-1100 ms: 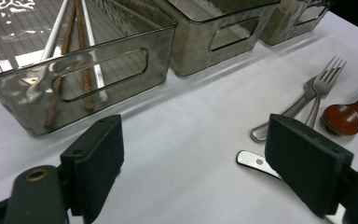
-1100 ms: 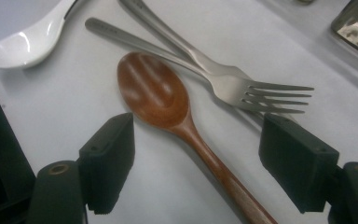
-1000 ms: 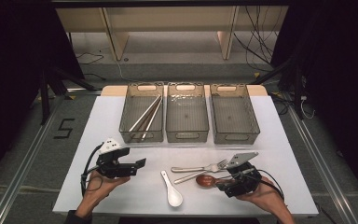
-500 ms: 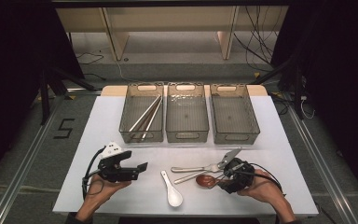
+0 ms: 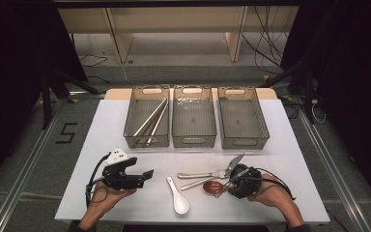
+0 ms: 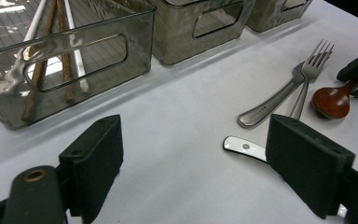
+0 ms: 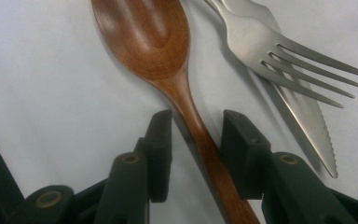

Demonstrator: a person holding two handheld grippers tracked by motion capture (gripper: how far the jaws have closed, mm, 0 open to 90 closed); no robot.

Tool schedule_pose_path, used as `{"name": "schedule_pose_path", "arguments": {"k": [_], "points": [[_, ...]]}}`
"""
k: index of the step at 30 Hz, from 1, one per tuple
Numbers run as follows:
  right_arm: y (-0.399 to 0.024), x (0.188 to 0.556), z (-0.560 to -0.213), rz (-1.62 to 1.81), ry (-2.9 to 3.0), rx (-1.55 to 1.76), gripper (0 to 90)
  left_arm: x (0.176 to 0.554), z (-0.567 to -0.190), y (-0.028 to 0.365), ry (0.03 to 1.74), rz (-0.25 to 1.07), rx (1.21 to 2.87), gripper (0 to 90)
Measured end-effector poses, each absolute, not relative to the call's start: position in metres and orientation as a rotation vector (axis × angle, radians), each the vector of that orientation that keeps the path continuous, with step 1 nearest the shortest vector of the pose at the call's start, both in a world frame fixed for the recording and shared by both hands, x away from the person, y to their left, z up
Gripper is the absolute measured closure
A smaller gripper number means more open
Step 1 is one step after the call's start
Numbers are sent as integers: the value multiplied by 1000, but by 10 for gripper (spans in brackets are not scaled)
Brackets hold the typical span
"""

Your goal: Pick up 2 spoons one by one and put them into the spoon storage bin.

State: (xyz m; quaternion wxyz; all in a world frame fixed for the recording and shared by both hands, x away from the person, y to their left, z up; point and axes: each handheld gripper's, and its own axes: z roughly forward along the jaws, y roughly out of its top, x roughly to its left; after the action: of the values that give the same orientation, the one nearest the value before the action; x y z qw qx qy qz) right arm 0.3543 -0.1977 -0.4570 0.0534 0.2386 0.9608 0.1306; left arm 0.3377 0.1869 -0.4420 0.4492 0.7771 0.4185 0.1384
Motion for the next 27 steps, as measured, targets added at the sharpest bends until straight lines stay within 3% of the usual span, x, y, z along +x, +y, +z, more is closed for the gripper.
{"name": "schedule_pose_path", "arguments": {"k": [11,27], "points": [[-190,349,-456,338,2935,639,810,337,-442,186,1030,346,1929,186],[-194,345,-430,525,2865,590,820,336,-441,188,1024,366,1912,187]]}}
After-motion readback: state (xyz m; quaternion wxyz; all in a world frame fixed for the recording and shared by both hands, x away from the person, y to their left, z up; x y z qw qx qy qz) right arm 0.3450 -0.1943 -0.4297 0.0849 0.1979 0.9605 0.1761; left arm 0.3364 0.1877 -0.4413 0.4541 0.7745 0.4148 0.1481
